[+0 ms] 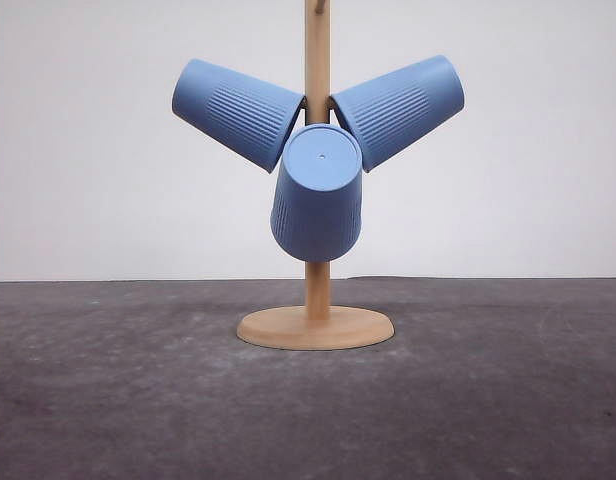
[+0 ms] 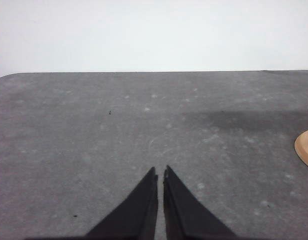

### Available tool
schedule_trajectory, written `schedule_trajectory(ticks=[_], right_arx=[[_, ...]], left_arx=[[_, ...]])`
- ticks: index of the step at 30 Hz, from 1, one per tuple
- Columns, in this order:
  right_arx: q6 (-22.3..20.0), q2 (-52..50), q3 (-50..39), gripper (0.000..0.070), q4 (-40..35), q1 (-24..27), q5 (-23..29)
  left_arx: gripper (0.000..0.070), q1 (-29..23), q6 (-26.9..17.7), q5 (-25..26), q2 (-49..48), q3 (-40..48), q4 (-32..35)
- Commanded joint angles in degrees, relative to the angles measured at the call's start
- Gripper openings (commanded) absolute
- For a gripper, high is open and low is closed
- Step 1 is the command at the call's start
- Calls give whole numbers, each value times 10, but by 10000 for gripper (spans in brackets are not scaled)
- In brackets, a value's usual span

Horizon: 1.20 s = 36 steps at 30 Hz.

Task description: Place three cups

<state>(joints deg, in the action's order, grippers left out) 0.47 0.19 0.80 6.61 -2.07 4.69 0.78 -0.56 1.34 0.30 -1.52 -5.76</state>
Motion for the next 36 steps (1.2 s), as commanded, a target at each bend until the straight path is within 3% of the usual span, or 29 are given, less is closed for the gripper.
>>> schedule_trajectory(ticks=[1, 36], right_arx=[[8, 0, -1, 10, -6, -1, 1], [8, 0, -1, 10, -6, -1, 1]], left_arx=[[0, 0, 2, -3, -1, 8, 7], [0, 0, 2, -3, -1, 8, 7]])
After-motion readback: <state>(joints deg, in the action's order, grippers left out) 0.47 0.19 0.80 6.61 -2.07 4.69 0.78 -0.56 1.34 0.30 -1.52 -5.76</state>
